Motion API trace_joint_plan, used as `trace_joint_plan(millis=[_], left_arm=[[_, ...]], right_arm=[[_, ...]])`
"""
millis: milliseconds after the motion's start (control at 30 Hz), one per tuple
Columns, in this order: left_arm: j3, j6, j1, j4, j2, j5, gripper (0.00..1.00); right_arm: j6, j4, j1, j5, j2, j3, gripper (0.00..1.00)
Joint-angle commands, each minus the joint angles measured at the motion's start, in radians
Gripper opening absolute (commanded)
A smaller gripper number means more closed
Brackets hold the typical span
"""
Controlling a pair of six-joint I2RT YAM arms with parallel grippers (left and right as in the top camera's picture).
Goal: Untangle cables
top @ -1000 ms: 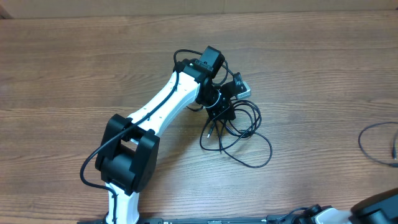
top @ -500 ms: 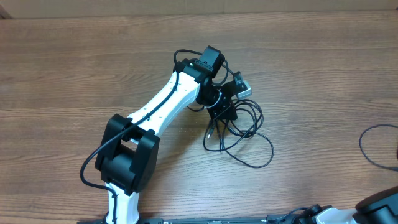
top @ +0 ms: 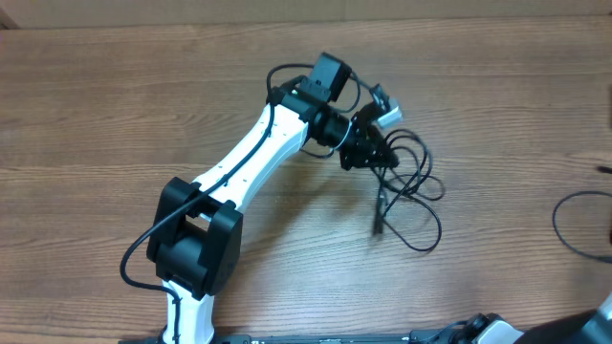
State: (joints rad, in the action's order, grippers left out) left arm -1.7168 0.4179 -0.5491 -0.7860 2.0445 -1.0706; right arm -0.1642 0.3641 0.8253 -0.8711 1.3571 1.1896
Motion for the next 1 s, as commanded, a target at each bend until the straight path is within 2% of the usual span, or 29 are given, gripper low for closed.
trace_joint_plan(millis=[0, 100, 233, 467, 600, 733, 967], left_arm=[[-0.080, -0.134, 0.006, 0.003, 0.002, -0.092, 0.04], [-0.113, -0.138, 0.004, -0.026, -0.010, -0.027, 0.04], [-0.128, -0.184, 0.003, -0.048, -0.073, 0.163, 0.04], [-0.128, -0.262, -0.004, -0.040, -0.245, 0.447, 0.04], [-0.128, -0.262, -0.010, -0.043, -0.323, 0.506, 0.04], [-0.128, -0.283, -0.013, -0.044, -0.372, 0.516, 0.04], [-0.128, -0.337, -0.027, -0.063, -0.386, 0.532, 0.04]], right_arm=[[0.017, 0.056, -0.122, -0.067, -0.054, 0.011, 1.00], [0.045, 0.119, -0.244, -0.089, -0.083, 0.011, 1.00], [0.104, 0.215, -0.389, -0.126, -0.117, 0.010, 1.00], [0.121, 0.304, -0.549, -0.209, -0.165, 0.010, 1.00], [0.121, 0.305, -0.595, -0.281, -0.177, 0.010, 1.00], [0.121, 0.303, -0.619, -0.339, -0.179, 0.010, 0.94], [0.174, 0.302, -0.623, -0.556, -0.179, 0.010, 0.85]])
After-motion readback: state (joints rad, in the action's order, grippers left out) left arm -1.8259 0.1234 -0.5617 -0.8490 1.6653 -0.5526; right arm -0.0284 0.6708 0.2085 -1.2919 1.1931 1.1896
